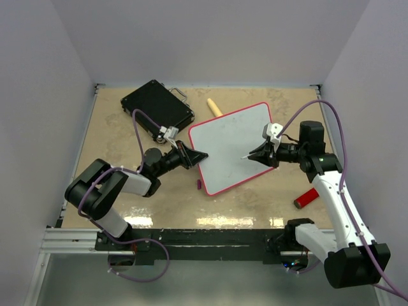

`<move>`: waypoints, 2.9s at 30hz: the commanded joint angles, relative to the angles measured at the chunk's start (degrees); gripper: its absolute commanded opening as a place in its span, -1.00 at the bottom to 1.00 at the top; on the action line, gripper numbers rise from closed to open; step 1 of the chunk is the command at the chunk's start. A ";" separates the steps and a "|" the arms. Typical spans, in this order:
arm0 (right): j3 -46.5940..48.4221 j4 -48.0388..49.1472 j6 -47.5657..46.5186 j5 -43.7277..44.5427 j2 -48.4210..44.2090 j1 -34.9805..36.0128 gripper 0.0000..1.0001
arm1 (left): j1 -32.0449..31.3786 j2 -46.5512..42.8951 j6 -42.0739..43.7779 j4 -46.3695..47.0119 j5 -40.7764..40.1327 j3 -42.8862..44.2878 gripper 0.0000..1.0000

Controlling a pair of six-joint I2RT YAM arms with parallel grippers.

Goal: Write a sentence on the whiteboard
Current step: Write on the whiteboard with the whiteboard marker without the cap.

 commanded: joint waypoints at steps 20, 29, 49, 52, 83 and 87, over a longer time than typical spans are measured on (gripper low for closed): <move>-0.79 0.70 -0.39 -1.47 -1.73 -0.31 -1.00 | -2.15 -2.00 0.13 15.52 -2.51 -3.06 -1.00; -0.61 0.00 -1.18 -2.08 -1.29 -0.40 -1.00 | -2.94 -2.00 0.21 16.31 -3.48 -3.95 -1.00; 4.48 3.76 1.54 1.70 2.13 1.09 -1.00 | -7.25 -1.48 0.21 14.82 -9.54 -3.86 -1.00; 4.83 5.96 2.42 1.87 2.92 2.76 -1.00 | -7.60 -0.95 -0.22 15.08 -10.07 -3.68 -1.00; -0.44 15.55 5.40 0.20 2.49 9.44 -1.00 | -11.47 -2.09 -4.18 12.01 -15.25 -5.88 -1.00; -0.17 15.99 6.03 0.12 2.40 9.36 -1.00 | -12.00 -2.44 -4.27 10.69 -15.61 -5.35 -1.00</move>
